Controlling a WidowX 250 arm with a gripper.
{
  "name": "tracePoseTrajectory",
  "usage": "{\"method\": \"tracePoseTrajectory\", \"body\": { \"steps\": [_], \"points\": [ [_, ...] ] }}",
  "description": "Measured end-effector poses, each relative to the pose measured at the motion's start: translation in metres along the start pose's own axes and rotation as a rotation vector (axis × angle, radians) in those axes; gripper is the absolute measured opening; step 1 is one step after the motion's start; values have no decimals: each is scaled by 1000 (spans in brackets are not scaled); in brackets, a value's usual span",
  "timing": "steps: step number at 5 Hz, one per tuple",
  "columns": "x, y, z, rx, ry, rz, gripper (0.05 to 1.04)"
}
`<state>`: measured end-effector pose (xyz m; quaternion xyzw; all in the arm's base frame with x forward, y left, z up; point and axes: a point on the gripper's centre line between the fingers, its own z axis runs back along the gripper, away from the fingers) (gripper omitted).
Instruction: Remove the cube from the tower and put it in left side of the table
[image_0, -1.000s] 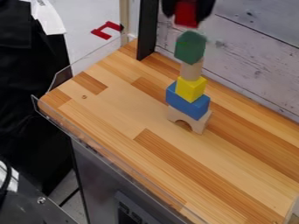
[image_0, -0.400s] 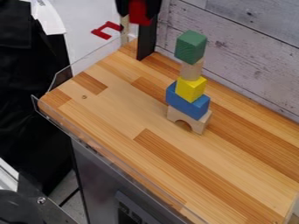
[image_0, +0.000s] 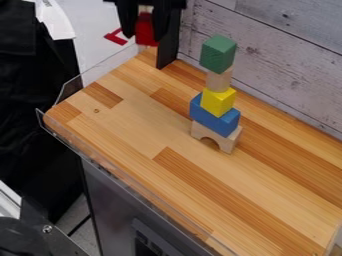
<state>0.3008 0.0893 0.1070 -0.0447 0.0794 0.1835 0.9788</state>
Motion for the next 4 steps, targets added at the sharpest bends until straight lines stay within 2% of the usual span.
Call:
{"method": "tracePoseTrajectory", "body": {
  "steps": [1, 2, 3, 4],
  "points": [
    [3, 10, -8, 33, 14, -41, 549],
    [8, 22, -22, 21, 38, -61, 549],
    [16, 40, -30, 31, 19, -78, 549],
    [22, 56, -50, 51, 70, -110, 549]
  ]
}}
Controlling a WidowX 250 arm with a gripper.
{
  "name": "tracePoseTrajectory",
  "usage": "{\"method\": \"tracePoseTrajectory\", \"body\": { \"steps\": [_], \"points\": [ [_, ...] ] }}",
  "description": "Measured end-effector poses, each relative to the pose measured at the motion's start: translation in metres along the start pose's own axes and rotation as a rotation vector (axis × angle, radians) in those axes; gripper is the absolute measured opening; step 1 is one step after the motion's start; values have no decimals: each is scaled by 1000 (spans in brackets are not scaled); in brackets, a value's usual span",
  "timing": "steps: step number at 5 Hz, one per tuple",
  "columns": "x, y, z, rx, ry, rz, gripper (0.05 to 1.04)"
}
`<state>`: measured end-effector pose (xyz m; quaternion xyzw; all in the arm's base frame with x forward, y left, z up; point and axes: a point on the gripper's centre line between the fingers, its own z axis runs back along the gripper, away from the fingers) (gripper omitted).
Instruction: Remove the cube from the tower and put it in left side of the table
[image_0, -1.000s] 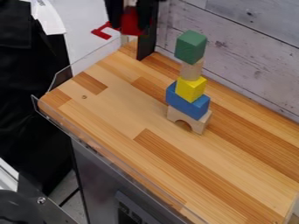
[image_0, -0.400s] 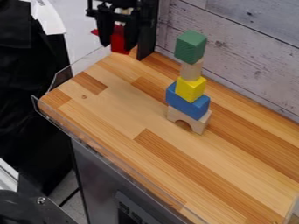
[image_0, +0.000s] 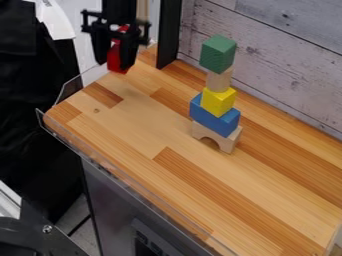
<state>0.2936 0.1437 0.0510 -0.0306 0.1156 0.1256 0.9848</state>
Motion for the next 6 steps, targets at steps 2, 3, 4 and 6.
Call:
{"method": "tracePoseTrajectory", "body": {
  "steps": [2, 3, 4, 6],
  "points": [
    [22, 17, -34, -4, 59, -24, 549],
    [33, 13, -35, 1, 66, -47, 549],
    [35, 3, -34, 20, 76, -73, 601],
    [24, -15, -10, -46, 17, -13, 1003]
  ]
}}
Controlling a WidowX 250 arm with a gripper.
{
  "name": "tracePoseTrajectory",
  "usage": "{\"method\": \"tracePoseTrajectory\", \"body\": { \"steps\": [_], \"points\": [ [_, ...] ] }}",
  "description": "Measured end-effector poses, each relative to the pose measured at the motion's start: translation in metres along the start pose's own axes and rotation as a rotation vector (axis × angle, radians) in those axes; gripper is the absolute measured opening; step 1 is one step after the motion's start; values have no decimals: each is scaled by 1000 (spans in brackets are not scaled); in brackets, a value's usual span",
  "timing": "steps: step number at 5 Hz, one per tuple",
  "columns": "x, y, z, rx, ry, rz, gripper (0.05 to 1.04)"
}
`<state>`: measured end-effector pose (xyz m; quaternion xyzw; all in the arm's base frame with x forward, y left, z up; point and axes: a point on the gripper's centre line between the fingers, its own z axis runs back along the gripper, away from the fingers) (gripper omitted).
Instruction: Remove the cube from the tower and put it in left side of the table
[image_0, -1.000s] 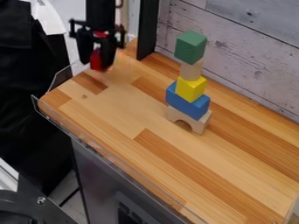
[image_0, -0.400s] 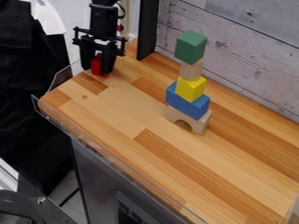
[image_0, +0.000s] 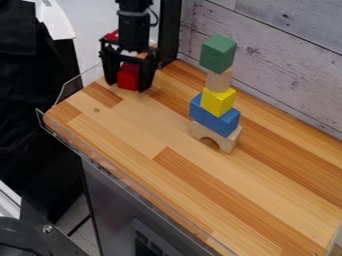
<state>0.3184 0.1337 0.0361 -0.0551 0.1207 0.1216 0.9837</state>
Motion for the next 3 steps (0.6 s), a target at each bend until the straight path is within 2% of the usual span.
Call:
{"method": "tracePoseTrajectory", "body": {
  "steps": [1, 2, 3],
  "points": [
    [-11, 3, 41, 2, -83, 54, 999],
    [-22, 9, 65, 10, -124, 83, 999],
    [-26, 5, 70, 35, -121, 55, 999]
  ]
}}
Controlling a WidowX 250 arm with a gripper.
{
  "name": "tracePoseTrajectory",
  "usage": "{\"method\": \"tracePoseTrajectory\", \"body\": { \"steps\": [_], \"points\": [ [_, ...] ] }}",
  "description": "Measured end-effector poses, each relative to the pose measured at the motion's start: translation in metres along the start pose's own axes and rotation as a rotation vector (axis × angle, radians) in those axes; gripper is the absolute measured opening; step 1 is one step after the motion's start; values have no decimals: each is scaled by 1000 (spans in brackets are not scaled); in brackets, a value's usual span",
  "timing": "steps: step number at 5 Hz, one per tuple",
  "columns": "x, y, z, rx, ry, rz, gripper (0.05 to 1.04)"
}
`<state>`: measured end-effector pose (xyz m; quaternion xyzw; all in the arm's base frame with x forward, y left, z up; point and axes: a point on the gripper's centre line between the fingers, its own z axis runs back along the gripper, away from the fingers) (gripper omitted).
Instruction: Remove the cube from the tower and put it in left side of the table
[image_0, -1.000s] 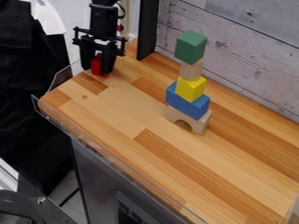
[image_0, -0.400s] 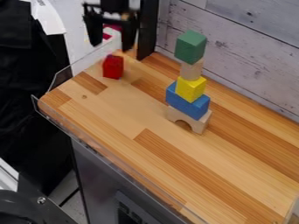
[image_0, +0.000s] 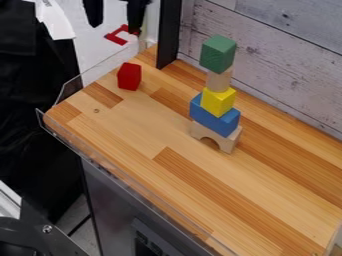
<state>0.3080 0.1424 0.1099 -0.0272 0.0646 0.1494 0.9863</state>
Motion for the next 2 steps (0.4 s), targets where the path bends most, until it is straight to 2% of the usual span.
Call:
{"method": "tracePoseTrajectory", "body": {
  "steps": [1, 2],
  "points": [
    [-10, -13, 8, 30, -8, -50, 999],
    [-22, -32, 17, 41, -25, -95, 999]
  ]
}}
